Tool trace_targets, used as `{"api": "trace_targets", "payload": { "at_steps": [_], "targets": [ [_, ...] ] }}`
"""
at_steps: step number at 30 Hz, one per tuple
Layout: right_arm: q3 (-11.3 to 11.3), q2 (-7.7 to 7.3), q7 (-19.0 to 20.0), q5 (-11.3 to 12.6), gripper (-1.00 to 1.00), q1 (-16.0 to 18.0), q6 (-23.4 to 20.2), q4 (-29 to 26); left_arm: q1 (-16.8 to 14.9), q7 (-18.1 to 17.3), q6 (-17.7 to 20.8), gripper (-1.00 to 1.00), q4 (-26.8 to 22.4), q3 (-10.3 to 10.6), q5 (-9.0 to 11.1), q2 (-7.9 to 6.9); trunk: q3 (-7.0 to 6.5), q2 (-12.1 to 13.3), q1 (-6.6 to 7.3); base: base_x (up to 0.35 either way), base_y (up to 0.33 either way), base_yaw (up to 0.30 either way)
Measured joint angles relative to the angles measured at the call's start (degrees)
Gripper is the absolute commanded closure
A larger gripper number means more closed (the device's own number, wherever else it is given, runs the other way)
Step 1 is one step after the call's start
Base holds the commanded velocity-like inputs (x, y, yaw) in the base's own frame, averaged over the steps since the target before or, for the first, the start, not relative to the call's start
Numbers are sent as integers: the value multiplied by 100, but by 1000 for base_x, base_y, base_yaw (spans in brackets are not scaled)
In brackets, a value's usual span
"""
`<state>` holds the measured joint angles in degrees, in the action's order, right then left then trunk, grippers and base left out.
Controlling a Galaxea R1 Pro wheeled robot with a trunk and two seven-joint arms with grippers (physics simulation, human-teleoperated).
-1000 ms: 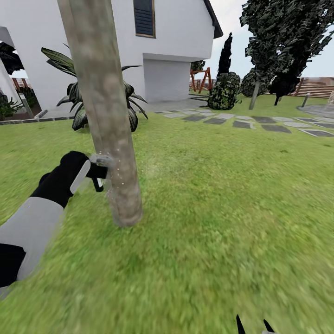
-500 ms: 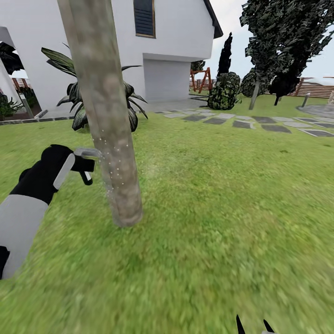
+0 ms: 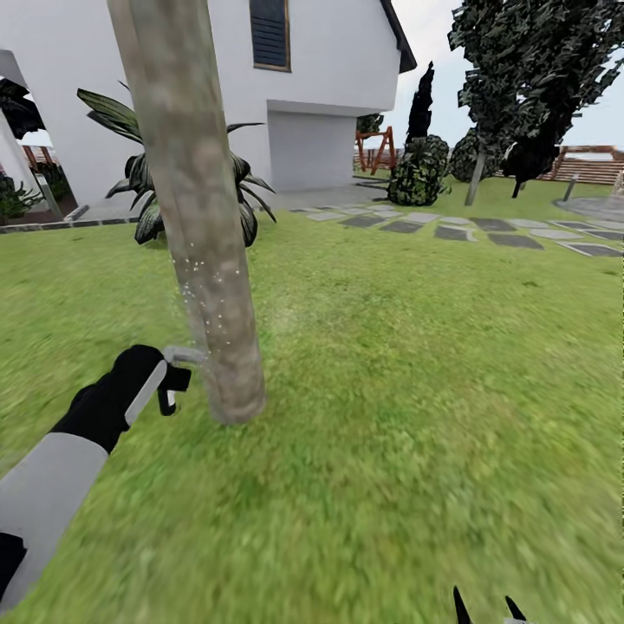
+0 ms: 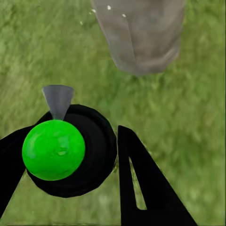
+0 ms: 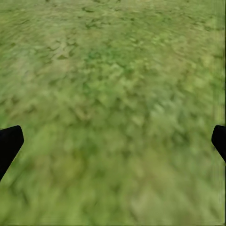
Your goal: In the garden, pick up the pesticide atomizer on the floor and spray pesticide onto both trees until each tree trunk is fully covered.
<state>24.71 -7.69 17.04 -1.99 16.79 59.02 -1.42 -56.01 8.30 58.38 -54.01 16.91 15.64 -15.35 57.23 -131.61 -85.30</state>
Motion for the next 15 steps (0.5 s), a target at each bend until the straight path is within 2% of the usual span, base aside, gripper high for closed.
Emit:
{"api": "trace_targets", "payload": {
  "at_steps": [2,3,6,8,10,11,13,15],
  "targets": [
    [-25,-47,1,-22,-100,0,8,-14,110,67,-24,100,0,-112,80,36,0,1,-1,7,-262,0],
    [-25,-57,1,-19,-100,-1,14,-22,181,94,-58,100,63,-215,52,45,0,1,-1,53,-270,0],
    [-33,-58,1,-21,-100,0,26,-20,410,110,-557,100,343,-437,92,96,0,1,-1,73,-271,0],
    [-32,-63,1,-19,-100,0,30,-10,639,167,-949,100,560,-488,120,297,1,1,-1,84,-271,0],
    [-37,-60,1,-27,-100,0,31,-4,861,583,-1083,100,618,-499,95,497,1,1,-1,82,-272,0],
    [-36,-59,1,-28,-100,-1,31,-1,1012,863,-1165,100,632,-504,148,577,1,1,-1,81,-272,0],
    [-37,-58,1,-29,-100,-1,31,1,1286,1033,-1610,100,631,-527,511,625,0,1,-1,86,-272,0],
    [-37,-58,1,-30,-100,0,31,8,1422,1079,-2004,100,600,-583,902,616,0,0,0,91,-272,4]
  ]
}}
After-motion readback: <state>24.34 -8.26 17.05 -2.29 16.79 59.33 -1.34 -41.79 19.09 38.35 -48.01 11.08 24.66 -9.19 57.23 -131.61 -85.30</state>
